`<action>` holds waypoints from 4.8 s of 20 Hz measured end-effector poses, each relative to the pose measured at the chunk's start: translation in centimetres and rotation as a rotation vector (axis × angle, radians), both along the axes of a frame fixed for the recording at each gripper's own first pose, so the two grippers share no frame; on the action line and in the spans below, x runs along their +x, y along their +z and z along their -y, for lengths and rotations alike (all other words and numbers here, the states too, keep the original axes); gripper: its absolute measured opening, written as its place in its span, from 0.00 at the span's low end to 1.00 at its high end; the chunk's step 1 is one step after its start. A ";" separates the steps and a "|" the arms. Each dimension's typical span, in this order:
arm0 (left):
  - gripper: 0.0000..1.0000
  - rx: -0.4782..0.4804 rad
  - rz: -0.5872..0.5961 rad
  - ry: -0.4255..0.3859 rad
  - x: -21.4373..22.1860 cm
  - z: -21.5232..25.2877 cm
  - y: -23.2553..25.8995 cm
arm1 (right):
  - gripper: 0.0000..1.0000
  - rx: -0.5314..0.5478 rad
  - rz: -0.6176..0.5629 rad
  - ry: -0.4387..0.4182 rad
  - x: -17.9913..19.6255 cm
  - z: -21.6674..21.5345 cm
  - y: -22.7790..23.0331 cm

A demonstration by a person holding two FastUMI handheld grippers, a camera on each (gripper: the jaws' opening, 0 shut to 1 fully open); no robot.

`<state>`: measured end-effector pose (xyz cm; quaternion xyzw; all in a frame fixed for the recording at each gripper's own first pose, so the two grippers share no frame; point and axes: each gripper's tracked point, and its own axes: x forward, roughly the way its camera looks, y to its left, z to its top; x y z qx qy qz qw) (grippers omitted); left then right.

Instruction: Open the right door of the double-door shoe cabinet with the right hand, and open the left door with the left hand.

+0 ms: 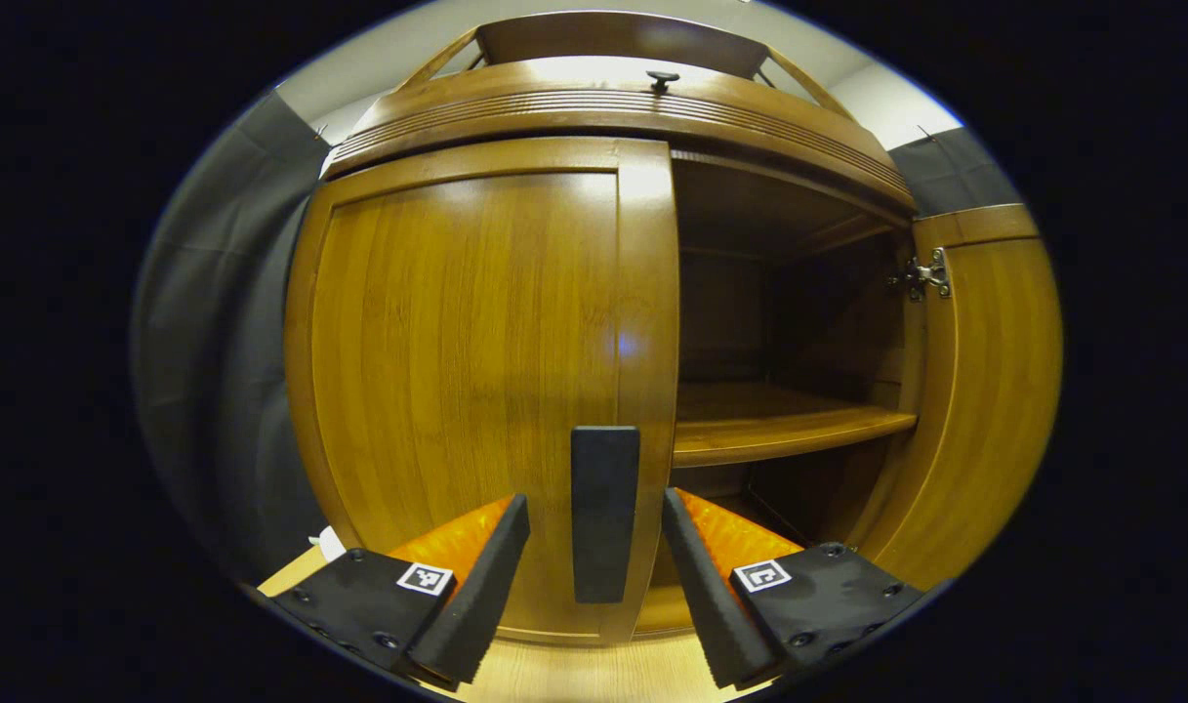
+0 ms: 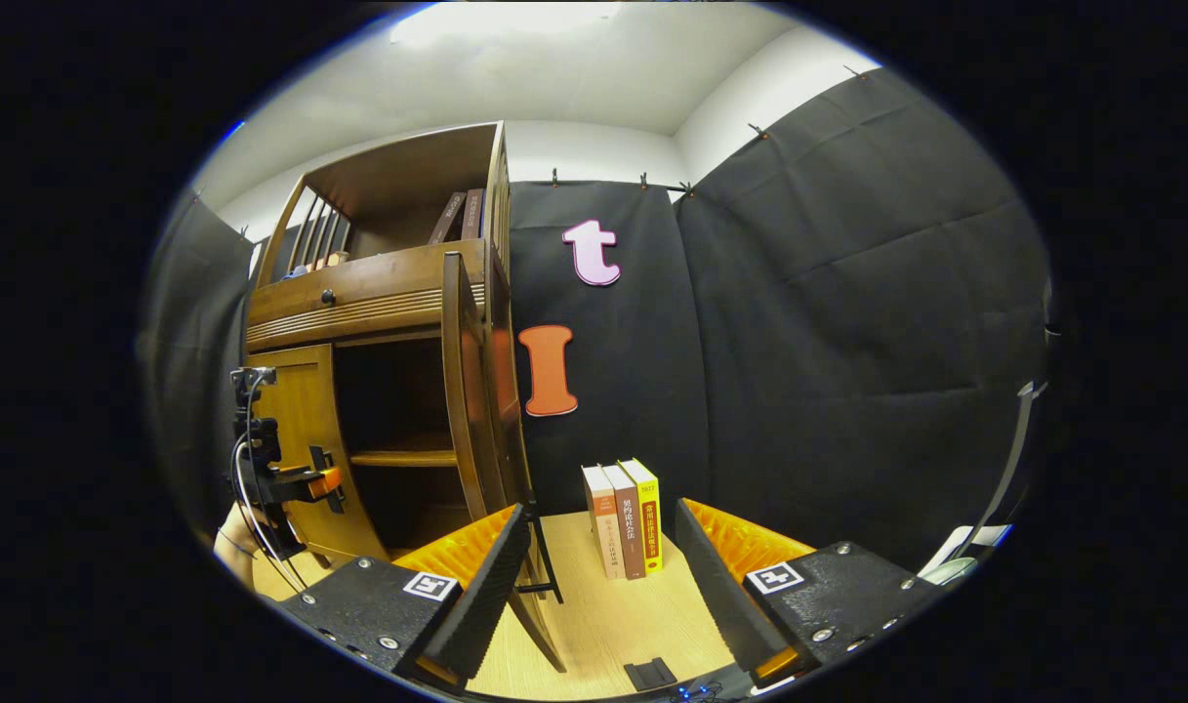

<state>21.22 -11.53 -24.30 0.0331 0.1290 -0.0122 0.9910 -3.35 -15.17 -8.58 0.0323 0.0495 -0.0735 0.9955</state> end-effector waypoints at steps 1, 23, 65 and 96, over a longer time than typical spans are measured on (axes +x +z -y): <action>0.89 0.000 -0.005 0.000 0.2 -0.1 -0.3 | 0.92 -0.002 0.001 0.003 0.1 -0.1 -0.1; 0.25 -0.062 -0.036 -0.107 -4.8 -0.1 0.1 | 0.99 -0.040 0.022 0.046 0.4 -4.5 1.1; 0.09 -0.003 -0.008 -0.013 -19.3 -26.2 5.9 | 0.98 -0.054 0.058 0.283 -0.5 -21.1 4.4; 0.58 -0.021 0.081 0.138 -26.1 -25.0 17.1 | 0.92 -0.089 0.042 0.293 -0.4 -22.1 5.5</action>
